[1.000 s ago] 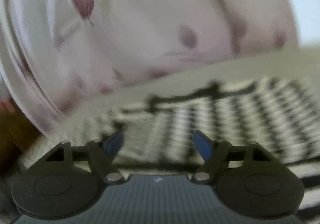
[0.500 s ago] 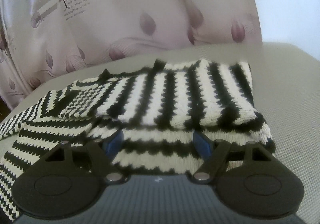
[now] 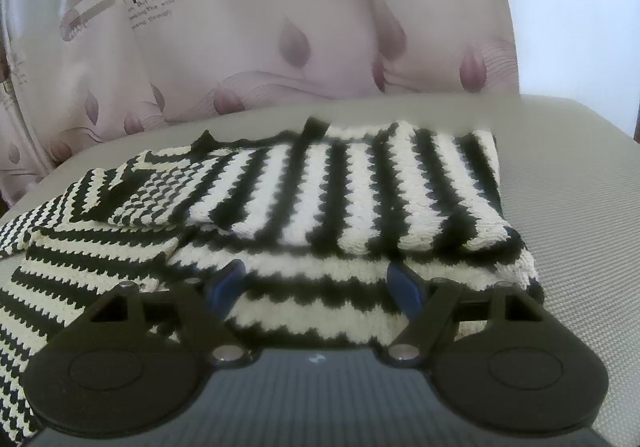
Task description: Fold small clothes
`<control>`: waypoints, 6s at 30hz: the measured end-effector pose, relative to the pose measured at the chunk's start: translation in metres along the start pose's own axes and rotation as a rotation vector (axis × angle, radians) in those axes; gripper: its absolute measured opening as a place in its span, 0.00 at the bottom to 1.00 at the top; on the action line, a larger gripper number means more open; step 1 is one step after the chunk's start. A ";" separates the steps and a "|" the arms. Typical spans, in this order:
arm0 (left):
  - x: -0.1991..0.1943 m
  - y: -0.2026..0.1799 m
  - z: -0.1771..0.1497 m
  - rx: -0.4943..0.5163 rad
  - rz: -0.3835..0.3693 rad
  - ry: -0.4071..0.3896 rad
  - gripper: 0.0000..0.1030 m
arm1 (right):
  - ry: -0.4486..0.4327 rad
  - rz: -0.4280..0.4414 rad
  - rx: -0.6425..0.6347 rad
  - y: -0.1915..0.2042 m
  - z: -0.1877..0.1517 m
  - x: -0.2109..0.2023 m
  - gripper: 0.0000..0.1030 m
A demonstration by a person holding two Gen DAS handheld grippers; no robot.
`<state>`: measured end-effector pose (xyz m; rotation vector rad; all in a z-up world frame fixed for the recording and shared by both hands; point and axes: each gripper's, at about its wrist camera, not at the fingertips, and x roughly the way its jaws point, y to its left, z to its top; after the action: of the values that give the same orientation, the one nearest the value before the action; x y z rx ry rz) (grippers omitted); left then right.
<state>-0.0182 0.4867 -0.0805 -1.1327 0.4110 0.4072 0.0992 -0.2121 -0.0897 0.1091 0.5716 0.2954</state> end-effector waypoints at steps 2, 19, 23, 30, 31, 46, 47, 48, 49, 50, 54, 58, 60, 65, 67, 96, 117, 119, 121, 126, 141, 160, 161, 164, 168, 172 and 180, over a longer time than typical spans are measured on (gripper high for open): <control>0.008 0.001 -0.001 0.014 0.027 0.002 0.06 | 0.001 0.000 -0.001 0.000 0.000 0.000 0.78; -0.003 -0.268 -0.102 0.484 -0.294 -0.077 0.05 | -0.216 0.087 0.463 -0.071 -0.018 -0.027 0.78; 0.011 -0.325 -0.158 0.518 -0.383 0.030 0.05 | -0.251 0.121 0.542 -0.084 -0.023 -0.030 0.78; 0.047 -0.393 -0.268 0.600 -0.443 0.178 0.05 | -0.288 0.164 0.576 -0.092 -0.026 -0.034 0.78; 0.053 -0.401 -0.285 0.610 -0.448 0.203 0.05 | -0.291 0.168 0.583 -0.094 -0.026 -0.034 0.78; 0.136 -0.424 -0.472 0.820 -0.453 0.467 0.05 | -0.321 0.230 0.704 -0.113 -0.037 -0.039 0.79; 0.138 -0.422 -0.477 0.833 -0.456 0.482 0.05 | -0.322 0.232 0.710 -0.113 -0.038 -0.039 0.79; 0.142 -0.421 -0.483 0.843 -0.458 0.492 0.06 | -0.323 0.235 0.715 -0.114 -0.038 -0.040 0.79; 0.144 -0.419 -0.486 0.851 -0.464 0.507 0.09 | -0.324 0.238 0.719 -0.115 -0.039 -0.040 0.79; 0.148 -0.417 -0.491 0.861 -0.470 0.533 0.13 | -0.325 0.241 0.722 -0.115 -0.039 -0.040 0.79; 0.150 -0.409 -0.493 0.841 -0.518 0.563 0.84 | -0.331 0.247 0.737 -0.118 -0.040 -0.041 0.80; 0.132 -0.407 -0.483 0.820 -0.598 0.512 0.99 | -0.335 0.248 0.749 -0.119 -0.041 -0.041 0.80; 0.124 -0.403 -0.473 0.795 -0.609 0.514 0.99 | -0.336 0.245 0.748 -0.119 -0.042 -0.042 0.80; 0.097 -0.375 -0.432 0.770 -0.629 0.505 0.99 | -0.299 0.208 0.715 -0.116 -0.035 -0.046 0.80; 0.085 -0.352 -0.412 0.782 -0.613 0.456 0.99 | -0.272 0.188 0.664 -0.112 -0.025 -0.050 0.80; 0.100 -0.236 -0.349 0.744 -0.352 0.159 1.00 | -0.139 0.223 0.749 -0.162 0.009 0.021 0.63; 0.100 -0.235 -0.347 0.716 -0.306 0.121 1.00 | -0.067 0.059 0.598 -0.153 0.022 0.052 0.11; 0.101 -0.235 -0.347 0.717 -0.305 0.123 1.00 | -0.071 0.047 0.596 -0.156 0.021 0.055 0.11; 0.102 -0.235 -0.346 0.720 -0.300 0.125 1.00 | -0.074 0.037 0.586 -0.152 0.021 0.055 0.11; 0.103 -0.236 -0.347 0.731 -0.290 0.129 1.00 | -0.070 0.059 0.615 -0.157 0.019 0.055 0.11; -0.029 -0.207 -0.320 0.958 -0.379 0.189 1.00 | -0.076 0.219 0.454 -0.149 -0.061 -0.145 0.74; -0.059 -0.102 -0.280 0.684 -0.262 0.425 0.68 | -0.053 0.264 0.335 -0.099 -0.117 -0.186 0.73; -0.060 -0.101 -0.280 0.680 -0.266 0.423 0.68 | -0.051 0.259 0.339 -0.098 -0.116 -0.185 0.72; -0.062 -0.096 -0.280 0.650 -0.282 0.431 0.67 | -0.033 0.264 0.330 -0.094 -0.115 -0.183 0.53; -0.061 -0.093 -0.280 0.678 -0.242 0.441 0.09 | -0.011 0.258 0.331 -0.091 -0.118 -0.177 0.19; -0.056 -0.083 -0.271 0.627 -0.252 0.479 0.08 | -0.014 0.300 0.415 -0.102 -0.124 -0.175 0.16; -0.052 -0.088 -0.274 0.587 -0.376 0.523 0.74 | 0.025 0.352 0.470 -0.113 -0.124 -0.175 0.18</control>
<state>-0.0479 0.1962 -0.0860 -0.6990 0.7029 -0.3411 -0.0814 -0.3710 -0.1238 0.6655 0.6383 0.5003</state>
